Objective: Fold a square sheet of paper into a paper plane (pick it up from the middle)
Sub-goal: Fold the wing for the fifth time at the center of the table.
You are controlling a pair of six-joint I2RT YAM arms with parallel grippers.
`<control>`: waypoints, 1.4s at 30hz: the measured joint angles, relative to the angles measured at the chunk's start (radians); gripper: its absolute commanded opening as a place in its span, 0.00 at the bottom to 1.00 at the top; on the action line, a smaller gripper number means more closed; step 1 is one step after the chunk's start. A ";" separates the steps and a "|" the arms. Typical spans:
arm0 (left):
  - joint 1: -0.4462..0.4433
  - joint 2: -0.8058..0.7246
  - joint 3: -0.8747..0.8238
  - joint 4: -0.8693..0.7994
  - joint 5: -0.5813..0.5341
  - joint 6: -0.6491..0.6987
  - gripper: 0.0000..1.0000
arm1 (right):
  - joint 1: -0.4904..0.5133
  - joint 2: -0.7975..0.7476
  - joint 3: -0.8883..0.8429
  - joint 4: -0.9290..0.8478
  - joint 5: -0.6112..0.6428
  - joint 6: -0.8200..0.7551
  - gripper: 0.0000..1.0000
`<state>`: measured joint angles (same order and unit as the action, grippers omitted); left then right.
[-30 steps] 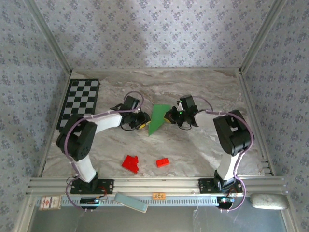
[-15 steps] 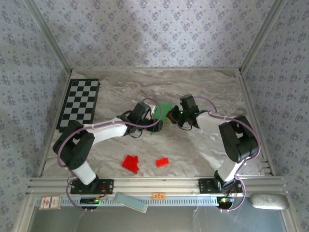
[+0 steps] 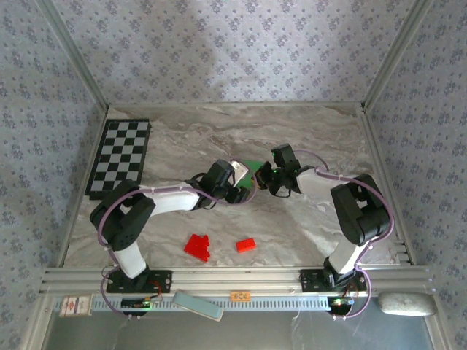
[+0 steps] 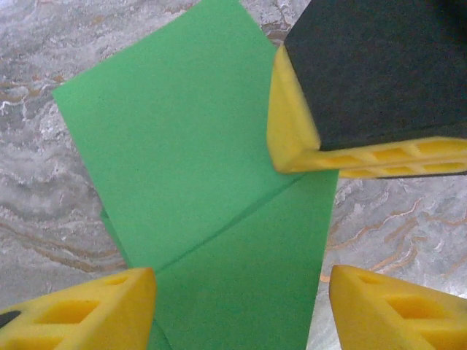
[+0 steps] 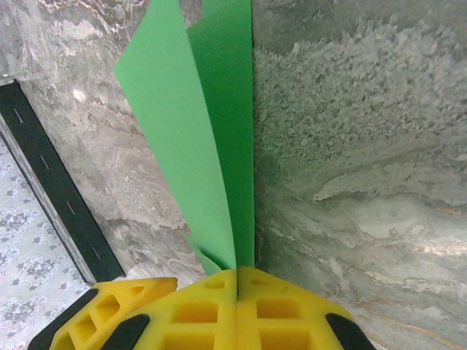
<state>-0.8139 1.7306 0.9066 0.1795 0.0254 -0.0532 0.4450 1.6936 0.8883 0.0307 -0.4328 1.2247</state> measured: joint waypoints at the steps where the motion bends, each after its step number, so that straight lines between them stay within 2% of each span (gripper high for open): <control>1: 0.000 0.002 -0.003 0.014 0.001 0.015 0.61 | 0.000 0.002 0.001 0.000 -0.002 0.004 0.02; 14: 0.000 0.046 -0.059 0.103 0.034 0.111 0.57 | -0.004 0.023 0.005 -0.006 -0.032 0.052 0.05; 21: 0.000 0.048 -0.064 0.112 0.034 0.131 0.45 | -0.004 0.028 0.015 -0.013 -0.042 0.064 0.09; 26: 0.000 0.063 -0.066 0.113 0.034 0.137 0.37 | -0.005 0.029 0.018 -0.023 -0.047 0.070 0.19; 34: 0.002 0.073 -0.087 0.126 0.045 0.132 0.26 | -0.009 0.032 0.021 -0.052 -0.053 0.068 0.40; 42: 0.029 0.073 -0.101 0.151 0.087 0.107 0.20 | -0.022 0.032 0.035 -0.088 -0.048 0.053 0.49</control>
<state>-0.7849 1.8034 0.8055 0.3309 0.1120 0.0540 0.4229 1.7252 0.9230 -0.0574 -0.4808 1.2774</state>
